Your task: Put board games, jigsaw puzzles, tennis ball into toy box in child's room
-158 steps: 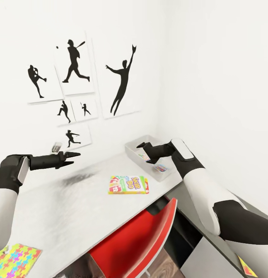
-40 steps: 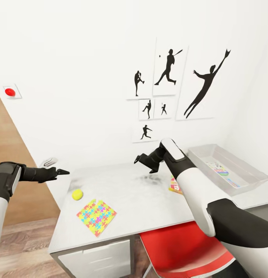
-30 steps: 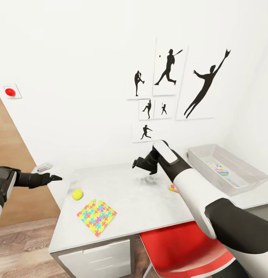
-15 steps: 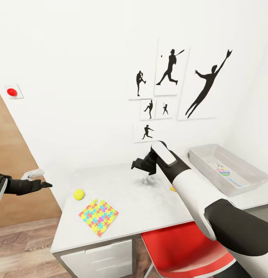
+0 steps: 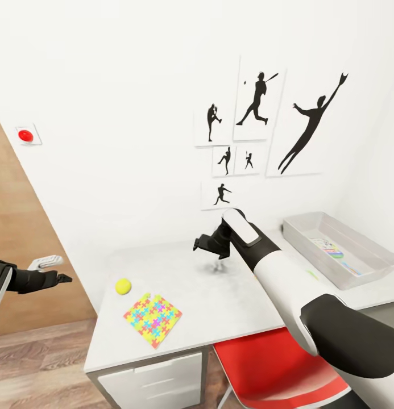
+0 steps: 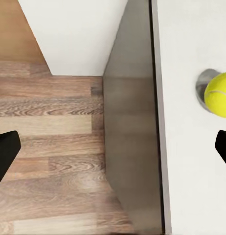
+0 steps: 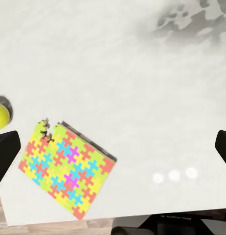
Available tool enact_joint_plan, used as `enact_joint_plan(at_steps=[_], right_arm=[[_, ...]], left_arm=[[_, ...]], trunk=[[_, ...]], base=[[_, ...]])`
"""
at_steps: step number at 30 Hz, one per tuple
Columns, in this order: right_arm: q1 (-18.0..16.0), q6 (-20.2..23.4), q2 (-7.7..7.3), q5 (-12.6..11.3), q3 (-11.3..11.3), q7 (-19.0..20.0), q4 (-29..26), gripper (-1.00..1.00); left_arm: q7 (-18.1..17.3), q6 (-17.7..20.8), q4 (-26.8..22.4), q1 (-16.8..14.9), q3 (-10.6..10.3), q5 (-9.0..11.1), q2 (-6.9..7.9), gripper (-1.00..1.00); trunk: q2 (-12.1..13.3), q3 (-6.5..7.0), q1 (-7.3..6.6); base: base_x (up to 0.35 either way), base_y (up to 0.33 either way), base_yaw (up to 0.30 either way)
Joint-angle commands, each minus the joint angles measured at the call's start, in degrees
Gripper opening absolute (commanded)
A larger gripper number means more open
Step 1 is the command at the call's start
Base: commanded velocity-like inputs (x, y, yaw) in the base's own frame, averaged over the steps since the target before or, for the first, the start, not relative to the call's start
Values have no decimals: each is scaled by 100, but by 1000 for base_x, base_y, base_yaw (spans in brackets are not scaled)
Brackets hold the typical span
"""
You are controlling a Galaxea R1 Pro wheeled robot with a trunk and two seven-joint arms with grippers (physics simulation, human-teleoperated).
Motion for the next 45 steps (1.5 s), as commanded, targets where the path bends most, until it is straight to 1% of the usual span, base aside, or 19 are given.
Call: enact_joint_plan(at_steps=[1, 8, 13, 18, 19, 22, 30, 37, 45], right_arm=[[-6, 1, -1, -58, 18, -60, -4, 100], [-3, -2, 1, -58, 17, -49, 1, 100], [-2, -5, 4, -58, 17, -43, 3, 100], [-2, -8, 8, -58, 22, -41, 4, 100], [-2, -14, 9, -58, 23, -41, 4, 100], [-2, -22, 9, -58, 25, -45, 4, 100], [-9, -46, 18, -58, 34, -49, 4, 100], [-11, -50, 19, -51, 35, -49, 9, 100], [-11, -51, 14, -49, 27, -42, 29, 100]], left_arm=[[-54, 16, -4, -5, 20, -60, -3, 100], [-44, -4, 9, 2, 25, -55, 11, 100], [-38, -37, 105, 4, 26, -56, 13, 100], [-30, -280, 259, 4, 28, -60, 14, 100], [-19, -395, 345, 6, 26, -63, 14, 100], [50, -511, 472, 5, 23, -65, 14, 100], [494, -681, 627, 5, 20, -48, 7, 100], [568, -719, 643, 6, 20, -27, -6, 100], [534, -751, 646, 5, 20, -11, -11, 100]], trunk=[[-10, -11, 2], [-10, -10, 2], [-10, 3, 2], [-10, 29, 2], [-10, 35, 2], [-10, 53, 2], [-10, 74, 2], [-10, 76, 2], [-10, 79, 2]], base=[[0, 96, 0], [0, 132, 7], [0, 202, 100], [0, 81, 173], [0, 32, 195], [0, 21, 199], [0, 11, 85], [0, 135, 11], [0, 35, 84]])
